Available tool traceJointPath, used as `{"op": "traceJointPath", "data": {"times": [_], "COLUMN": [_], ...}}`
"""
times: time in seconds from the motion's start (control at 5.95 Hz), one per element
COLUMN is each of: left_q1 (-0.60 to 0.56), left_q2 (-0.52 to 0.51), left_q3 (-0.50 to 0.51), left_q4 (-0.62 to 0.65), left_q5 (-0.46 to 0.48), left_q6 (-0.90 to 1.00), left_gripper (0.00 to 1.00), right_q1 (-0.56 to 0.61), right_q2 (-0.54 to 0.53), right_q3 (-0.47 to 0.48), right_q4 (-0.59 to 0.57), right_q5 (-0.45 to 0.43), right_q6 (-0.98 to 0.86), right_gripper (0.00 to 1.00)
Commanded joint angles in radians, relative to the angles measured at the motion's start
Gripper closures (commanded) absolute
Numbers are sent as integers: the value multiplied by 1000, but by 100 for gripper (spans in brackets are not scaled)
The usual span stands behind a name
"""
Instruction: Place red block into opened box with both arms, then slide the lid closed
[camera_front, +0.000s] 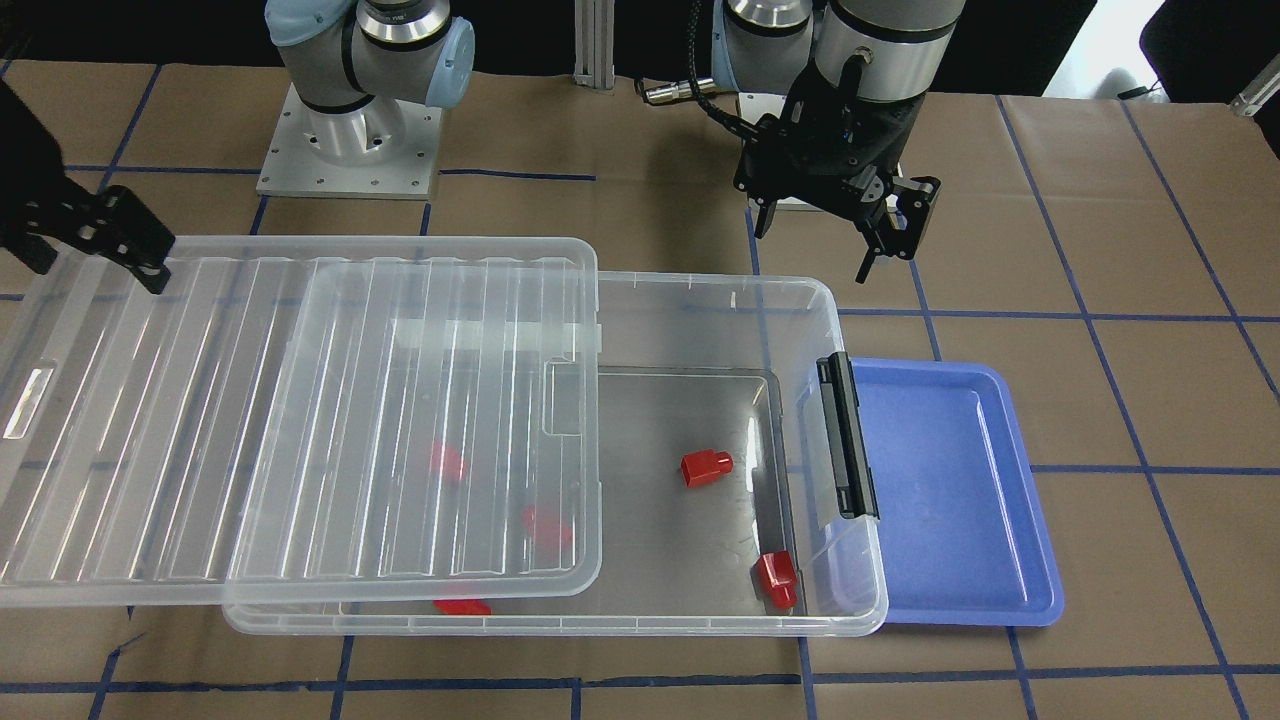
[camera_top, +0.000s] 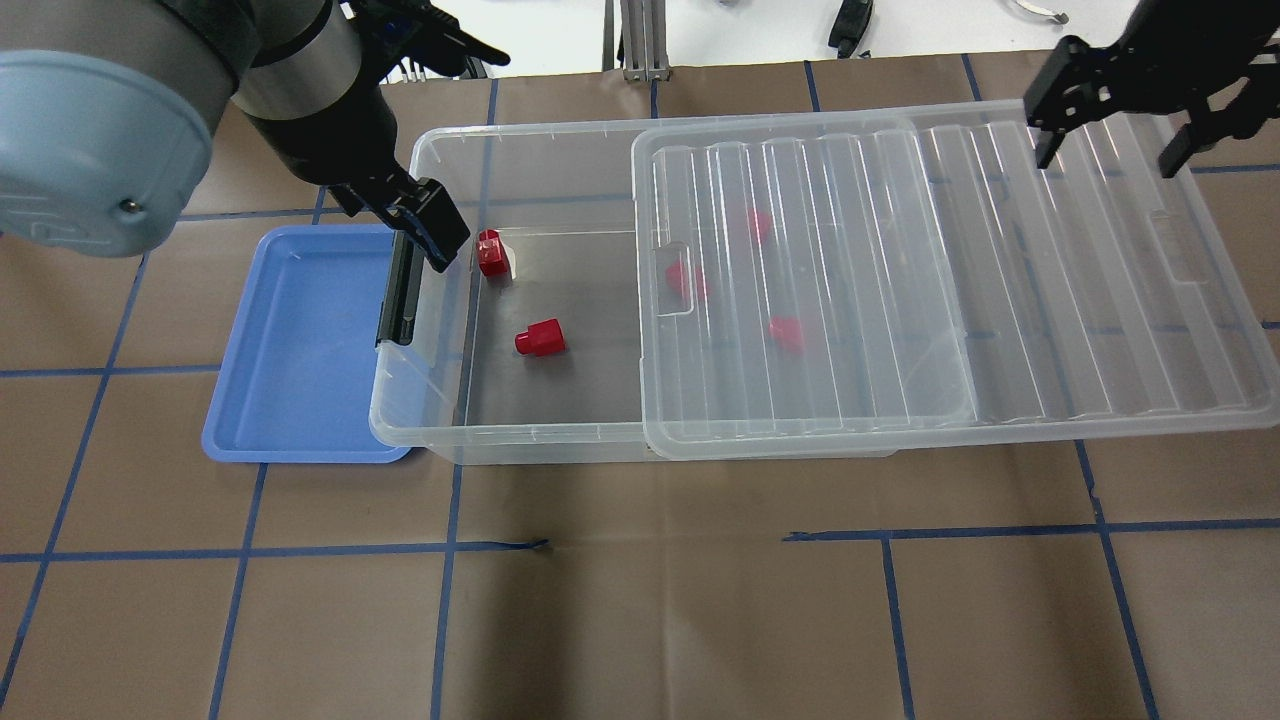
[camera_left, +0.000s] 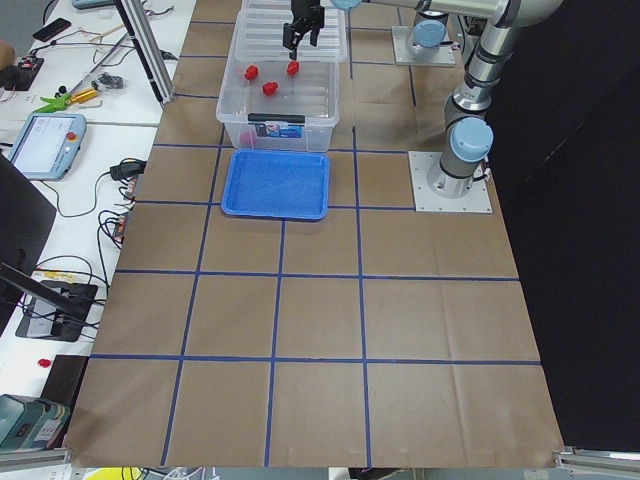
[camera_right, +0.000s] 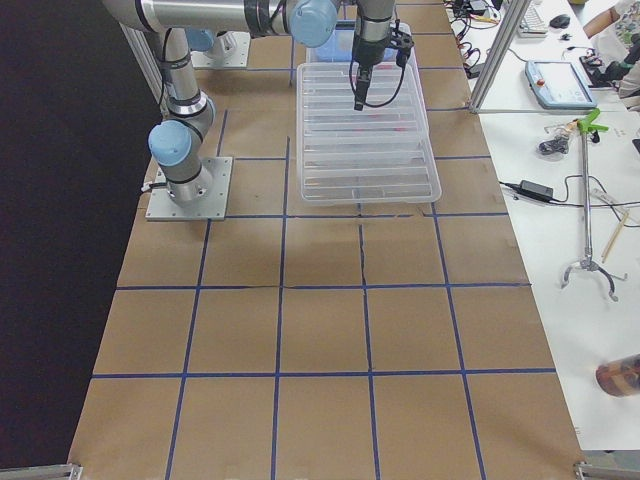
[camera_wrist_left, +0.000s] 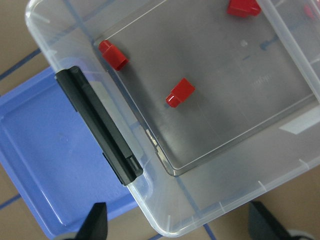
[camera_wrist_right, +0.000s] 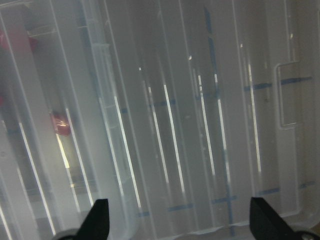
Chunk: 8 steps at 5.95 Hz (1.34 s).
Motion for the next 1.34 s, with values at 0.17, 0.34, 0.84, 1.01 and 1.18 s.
{"op": "traceJointPath", "data": {"times": [0.17,0.34,0.84,1.01,1.18], "left_q1": [12,26,35,49,66], "left_q2": [24,27,29,30,32], "left_q3": [0,-1,2,8,9], "left_q4": [-10,-16,-20,-20,-20], "left_q5": [-5,1,-5,-11,-11], "left_q6": [-494,-510,-475,-463,-443], "left_gripper": [2,2,2,2,2], "right_q1": [-354,-420,-451,-451,-451], "right_q2": [28,53,68,68,68], "right_q3": [22,71,287,325,344], "right_q4": [-15,-50,-354,-394,-396], "right_q5": [-12,-12,-72,-84,-122], "right_q6": [-483,-512,-552,-551,-549], "right_gripper": [0,0,0,0,0]}}
